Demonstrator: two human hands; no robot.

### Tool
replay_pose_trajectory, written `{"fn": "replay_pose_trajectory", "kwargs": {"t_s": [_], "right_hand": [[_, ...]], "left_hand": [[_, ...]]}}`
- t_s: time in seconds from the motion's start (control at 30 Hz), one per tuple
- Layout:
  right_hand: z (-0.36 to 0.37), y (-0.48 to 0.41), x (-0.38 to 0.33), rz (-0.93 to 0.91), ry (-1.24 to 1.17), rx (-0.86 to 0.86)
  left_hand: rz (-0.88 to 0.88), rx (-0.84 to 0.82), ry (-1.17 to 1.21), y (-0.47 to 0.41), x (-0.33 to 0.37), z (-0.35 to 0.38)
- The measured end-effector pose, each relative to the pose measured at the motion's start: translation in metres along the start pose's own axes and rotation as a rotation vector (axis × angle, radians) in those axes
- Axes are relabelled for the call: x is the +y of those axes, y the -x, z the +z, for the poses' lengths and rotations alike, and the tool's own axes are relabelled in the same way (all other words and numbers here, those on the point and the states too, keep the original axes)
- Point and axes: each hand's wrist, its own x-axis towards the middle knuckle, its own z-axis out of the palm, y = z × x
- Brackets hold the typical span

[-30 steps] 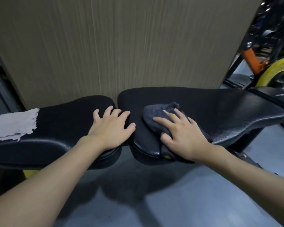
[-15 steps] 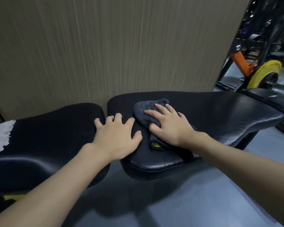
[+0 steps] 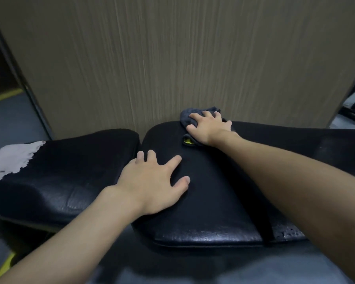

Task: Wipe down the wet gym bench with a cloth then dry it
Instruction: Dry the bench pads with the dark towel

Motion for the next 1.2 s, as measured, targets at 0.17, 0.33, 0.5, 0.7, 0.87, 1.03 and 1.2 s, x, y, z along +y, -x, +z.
{"fn": "replay_pose_trajectory", "kwargs": {"t_s": [0.17, 0.33, 0.5, 0.7, 0.87, 1.03, 1.2], "right_hand": [[-0.003, 0.018, 0.003, -0.072, -0.028, -0.03], [-0.001, 0.083, 0.012, -0.158, -0.046, 0.007], [-0.007, 0.174, 0.017, -0.194, -0.038, 0.038], [-0.013, 0.256, 0.023, -0.223, 0.016, 0.085], [-0.009, 0.245, 0.018, -0.225, 0.007, 0.131], [-0.008, 0.166, 0.021, -0.125, -0.008, 0.03], [-0.003, 0.075, 0.024, -0.052, -0.013, 0.009]], "left_hand": [[-0.061, -0.052, -0.023, 0.0, 0.005, -0.009], [-0.074, -0.037, -0.008, 0.005, 0.006, -0.007], [-0.054, -0.026, 0.0, 0.005, 0.008, -0.009], [0.136, 0.039, 0.009, -0.003, 0.011, -0.025], [0.153, 0.054, 0.06, -0.005, 0.015, -0.023], [0.169, 0.028, 0.011, -0.001, 0.018, -0.028], [0.175, -0.141, -0.043, -0.003, 0.027, -0.034]]}}
